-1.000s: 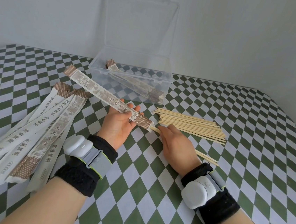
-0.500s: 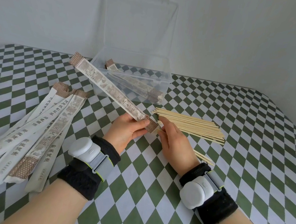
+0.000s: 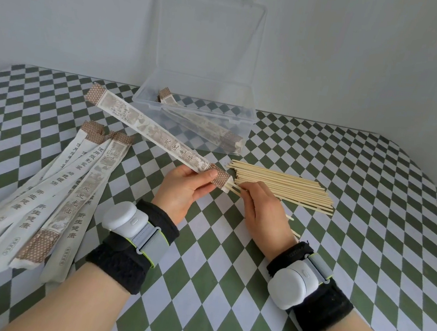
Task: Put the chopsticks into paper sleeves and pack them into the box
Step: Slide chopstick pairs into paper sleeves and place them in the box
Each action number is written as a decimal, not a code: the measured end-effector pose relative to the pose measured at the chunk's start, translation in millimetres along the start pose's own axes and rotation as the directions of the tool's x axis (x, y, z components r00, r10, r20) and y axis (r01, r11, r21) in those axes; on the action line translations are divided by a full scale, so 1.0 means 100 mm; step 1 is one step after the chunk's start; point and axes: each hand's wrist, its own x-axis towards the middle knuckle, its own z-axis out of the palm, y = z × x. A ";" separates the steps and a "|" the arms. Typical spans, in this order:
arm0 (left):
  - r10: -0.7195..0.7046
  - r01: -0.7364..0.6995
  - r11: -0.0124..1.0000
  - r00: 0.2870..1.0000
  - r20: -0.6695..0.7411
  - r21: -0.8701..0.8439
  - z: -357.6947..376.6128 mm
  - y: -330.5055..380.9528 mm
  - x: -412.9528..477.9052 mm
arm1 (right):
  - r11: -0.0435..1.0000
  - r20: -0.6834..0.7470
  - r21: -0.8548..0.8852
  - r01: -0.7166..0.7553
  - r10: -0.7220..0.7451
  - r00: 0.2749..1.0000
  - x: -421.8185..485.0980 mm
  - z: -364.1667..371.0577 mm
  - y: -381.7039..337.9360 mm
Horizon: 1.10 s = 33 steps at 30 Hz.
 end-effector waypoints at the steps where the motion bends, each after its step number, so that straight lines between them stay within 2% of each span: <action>1: -0.004 0.004 1.000 1.000 0.005 0.012 0.00 0.00 0.00 | 1.000 0.006 0.010 0.003 -0.003 1.000 0.00 0.01 0.00; 4: 0.022 -0.022 1.000 0.999 -0.026 -0.003 0.01 0.01 -0.01 | 1.000 -0.008 0.003 -0.024 0.024 1.000 -0.01 0.00 0.01; 7: 0.082 -0.089 0.994 0.991 -0.107 -0.058 -0.02 0.04 0.00 | 0.971 -0.097 -0.214 -0.110 0.091 0.991 -0.01 0.00 0.04; 9: 0.103 -0.114 0.991 0.985 -0.138 -0.072 -0.04 0.05 0.01 | 0.957 -0.104 -0.254 -0.138 0.115 0.988 -0.01 0.00 0.06; 17: 0.069 -0.068 0.997 0.998 -0.014 0.026 0.00 0.00 -0.01 | 0.999 0.134 -0.048 -0.012 0.018 0.991 0.00 -0.02 -0.04; 19: 0.069 -0.069 0.997 0.997 -0.022 0.018 0.01 0.00 -0.01 | 0.999 0.110 -0.039 -0.006 0.010 0.994 0.00 -0.02 -0.04; 21: 0.087 -0.087 0.996 0.994 -0.060 -0.010 0.00 0.01 -0.01 | 0.998 0.019 -0.060 -0.035 0.036 0.999 0.00 -0.01 0.00; 24: 0.104 -0.114 0.991 0.987 -0.126 -0.072 -0.03 0.04 0.01 | 0.984 -0.056 -0.076 -0.159 0.155 0.986 0.00 -0.01 0.04; 27: 0.111 -0.119 0.990 0.988 -0.106 -0.073 -0.04 0.03 0.01 | 0.978 0.031 0.013 -0.210 0.210 0.977 0.00 -0.01 0.00; 33: 0.066 -0.066 0.998 0.997 0.027 0.015 0.00 0.00 0.00 | 0.985 0.182 0.103 -0.135 0.115 0.977 -0.02 -0.07 -0.07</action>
